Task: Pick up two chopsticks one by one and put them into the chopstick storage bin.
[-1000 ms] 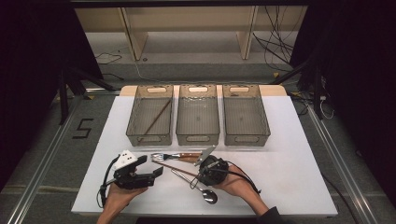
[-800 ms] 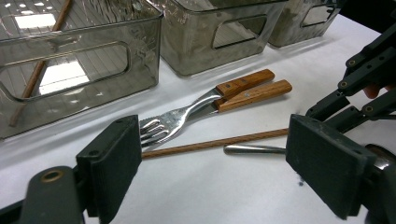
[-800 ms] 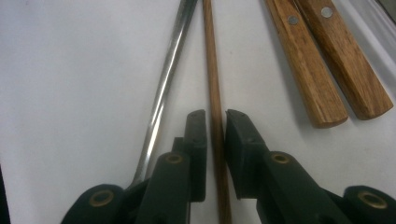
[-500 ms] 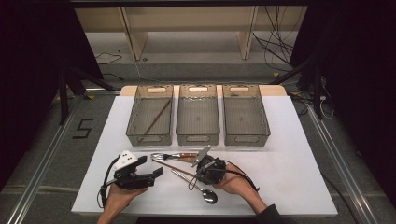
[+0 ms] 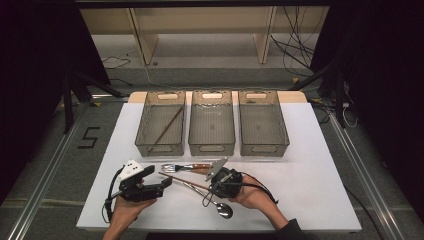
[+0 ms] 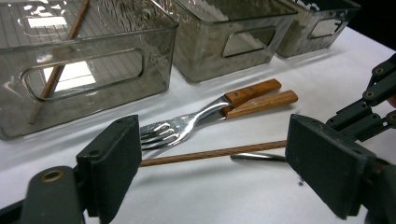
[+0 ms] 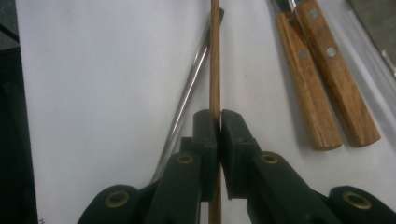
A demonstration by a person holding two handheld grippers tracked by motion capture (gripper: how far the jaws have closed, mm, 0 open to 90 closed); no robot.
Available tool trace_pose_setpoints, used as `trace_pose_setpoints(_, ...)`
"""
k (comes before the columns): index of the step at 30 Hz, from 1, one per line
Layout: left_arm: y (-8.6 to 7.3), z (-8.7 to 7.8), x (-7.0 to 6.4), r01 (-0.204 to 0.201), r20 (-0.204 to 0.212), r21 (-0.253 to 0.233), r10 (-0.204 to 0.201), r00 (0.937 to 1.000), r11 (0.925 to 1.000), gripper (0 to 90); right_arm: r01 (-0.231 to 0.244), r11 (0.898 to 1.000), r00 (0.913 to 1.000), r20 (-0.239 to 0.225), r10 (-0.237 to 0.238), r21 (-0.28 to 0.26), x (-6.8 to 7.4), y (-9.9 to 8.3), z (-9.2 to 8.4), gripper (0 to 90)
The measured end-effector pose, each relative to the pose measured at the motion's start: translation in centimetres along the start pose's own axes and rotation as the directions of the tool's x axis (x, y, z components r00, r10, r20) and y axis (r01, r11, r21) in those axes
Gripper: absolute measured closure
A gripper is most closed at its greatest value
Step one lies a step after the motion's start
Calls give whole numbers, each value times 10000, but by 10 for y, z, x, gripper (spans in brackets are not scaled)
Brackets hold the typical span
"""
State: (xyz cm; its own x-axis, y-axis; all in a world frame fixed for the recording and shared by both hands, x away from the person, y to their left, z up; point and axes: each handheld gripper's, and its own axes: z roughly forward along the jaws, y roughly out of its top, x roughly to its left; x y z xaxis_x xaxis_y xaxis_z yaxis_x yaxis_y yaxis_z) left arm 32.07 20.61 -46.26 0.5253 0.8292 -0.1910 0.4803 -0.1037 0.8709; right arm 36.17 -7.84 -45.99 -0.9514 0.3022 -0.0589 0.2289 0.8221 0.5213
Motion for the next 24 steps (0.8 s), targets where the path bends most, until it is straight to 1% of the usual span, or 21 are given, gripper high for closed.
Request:
trace_pose_setpoints(3, 4, -2, -2, 156, 56, -59, -155, 9999, 9999, 183, -26, 9988, 10000, 48, 28, -483, -2, 0, -7, 857)
trace_pose_setpoints(6, 7, -4, -6, 347, 72, 29, -347, 9994, 9994, 183, -120, 9948, 9999, 43, 125, -1014, -2, 0, -16, 856)
trace_pose_setpoints(8, 9, -4, -8, 529, 266, 47, -530, 9982, 9986, 183, -155, 9906, 9996, 193, 183, -1359, -1, 1, -22, 856)
trace_pose_setpoints(10, 11, -4, -12, 811, 419, 24, -812, 9958, 9967, 183, -152, 9843, 9993, 304, 209, -1758, 0, 2, -27, 856)
trace_pose_setpoints(11, 13, -4, -13, 864, 512, 44, -865, 9949, 9963, 184, -241, 9815, 9990, 329, 309, -1898, 1, 3, -29, 856)
trace_pose_setpoints(12, 14, -3, -15, 987, 589, 38, -988, 9934, 9951, 187, -234, 9779, 9989, 339, 311, -2079, 1, 3, -30, 856)
trace_pose_setpoints(13, 15, -2, -18, 1110, 685, 70, -1112, 9914, 9938, 189, -327, 9753, 9983, 409, 426, -2185, 2, 3, -32, 856)
trace_pose_setpoints(15, 18, 1, -21, 1312, 907, 95, -1315, 9872, 9913, 194, -535, 9667, 9970, 411, 658, -2503, 3, 3, -33, 856)
trace_pose_setpoints(16, 20, 3, -23, 1484, 1029, 68, -1484, 9836, 9889, 202, -567, 9647, 9967, 411, 695, -2570, 4, 4, -34, 856)
trace_pose_setpoints(17, 22, 4, -24, 1597, 1116, 78, -1595, 9809, 9871, 212, -539, 9605, 9964, 482, 696, -2731, 5, 4, -34, 856)
trace_pose_setpoints(18, 23, 6, -25, 1708, 1190, 49, -1702, 9782, 9853, 220, -502, 9583, 9965, 497, 668, -2813, 5, 4, -35, 856)
trace_pose_setpoints(19, 25, 8, -27, 1831, 1308, 68, -1824, 9745, 9831, 230, -543, 9551, 9962, 488, 715, -2912, 6, 4, -35, 857)
trace_pose_setpoints(21, 28, 12, -30, 2001, 1528, 128, -1997, 9679, 9797, 250, -591, 9511, 9957, 506, 780, -3033, 7, 5, -36, 856)
trace_pose_setpoints(23, 31, 16, -33, 2037, 1583, 140, -2033, 9662, 9789, 274, -554, 9464, 9956, 536, 763, -3181, 8, 5, -36, 856)
trace_pose_setpoints(24, 32, 18, -34, 2046, 1621, 136, -2041, 9654, 9787, 284, -583, 9431, 9958, 478, 781, -3273, 8, 5, -37, 856)
